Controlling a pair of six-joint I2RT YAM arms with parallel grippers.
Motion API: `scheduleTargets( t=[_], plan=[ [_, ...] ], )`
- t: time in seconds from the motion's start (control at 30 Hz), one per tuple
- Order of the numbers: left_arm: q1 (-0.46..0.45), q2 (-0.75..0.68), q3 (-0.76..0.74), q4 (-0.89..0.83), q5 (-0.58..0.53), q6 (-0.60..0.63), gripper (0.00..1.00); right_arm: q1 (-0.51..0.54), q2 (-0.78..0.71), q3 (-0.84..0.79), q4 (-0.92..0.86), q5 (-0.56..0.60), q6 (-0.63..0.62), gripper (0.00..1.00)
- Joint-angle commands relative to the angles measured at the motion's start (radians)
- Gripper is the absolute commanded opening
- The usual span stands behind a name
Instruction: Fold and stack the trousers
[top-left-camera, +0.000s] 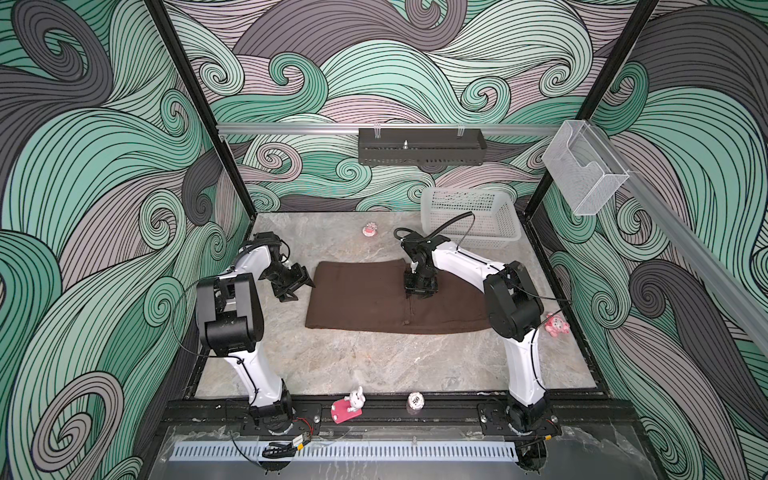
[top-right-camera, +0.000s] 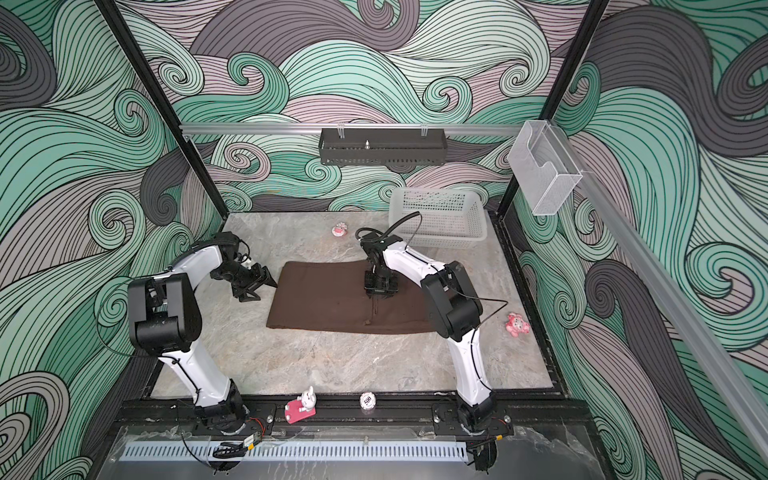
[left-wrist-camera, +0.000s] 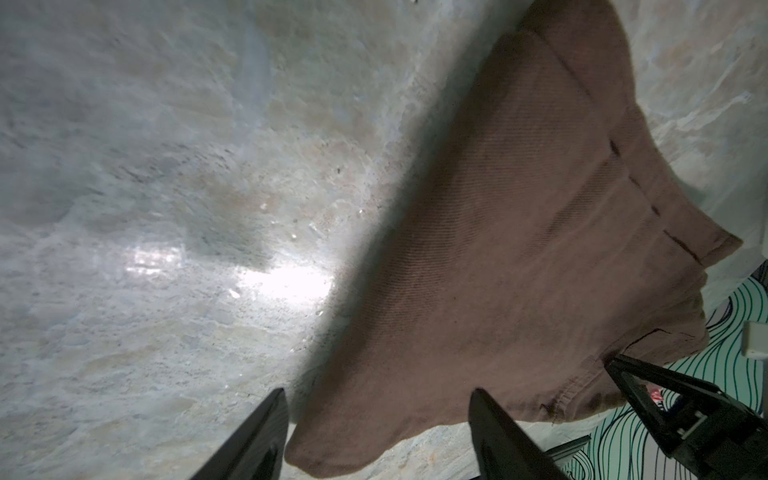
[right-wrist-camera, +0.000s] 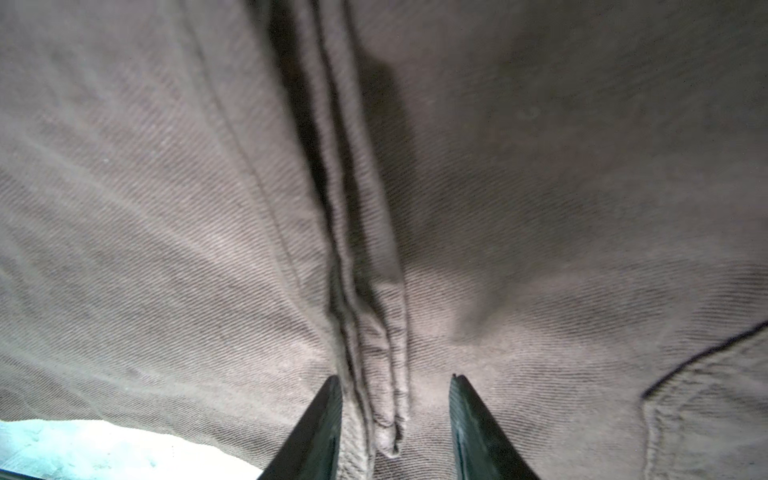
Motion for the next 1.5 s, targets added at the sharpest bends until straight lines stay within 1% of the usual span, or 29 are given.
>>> scheduleTargets(
  t=[0.0,0.2,0.33,0.57,0.8,1.0,1.13,1.23,1.37,1.43,1.47],
  plan=[
    [0.003,0.035,-0.007,0.016,0.023,0.033,0.69,-0.020,0.015,0.010,-0.029,-0.017,-0.006,0.43],
    [0.001,0.073,-0.030,0.086,0.043,0.014,0.69,-0.047,0.062,0.020,-0.027,-0.085,0.018,0.41],
    [0.001,0.096,-0.031,0.096,0.053,0.026,0.70,-0.046,0.066,0.023,-0.024,-0.109,0.009,0.37],
    [-0.003,0.127,-0.044,0.119,0.070,0.024,0.71,-0.036,0.064,-0.017,-0.010,-0.132,0.034,0.31],
    [-0.007,0.169,-0.043,0.133,0.096,0.025,0.65,-0.031,0.070,-0.049,0.005,-0.143,0.054,0.23],
    [-0.029,0.207,-0.041,0.138,0.130,0.031,0.60,-0.032,0.081,-0.045,0.004,-0.155,0.056,0.19],
    [-0.034,0.222,-0.039,0.131,0.127,0.035,0.54,-0.031,0.084,-0.040,0.004,-0.163,0.058,0.17],
    [-0.033,0.219,-0.036,0.125,0.117,0.037,0.48,-0.032,0.085,-0.038,0.004,-0.164,0.058,0.16],
    [-0.034,0.208,-0.027,0.119,0.096,0.033,0.37,-0.032,0.086,-0.033,0.004,-0.169,0.058,0.16],
    [-0.034,0.200,-0.027,0.120,0.093,0.030,0.25,-0.033,0.085,-0.028,0.003,-0.175,0.056,0.17],
    [-0.034,0.196,-0.029,0.121,0.090,0.028,0.16,-0.031,0.086,-0.021,0.003,-0.187,0.056,0.18]
  ],
)
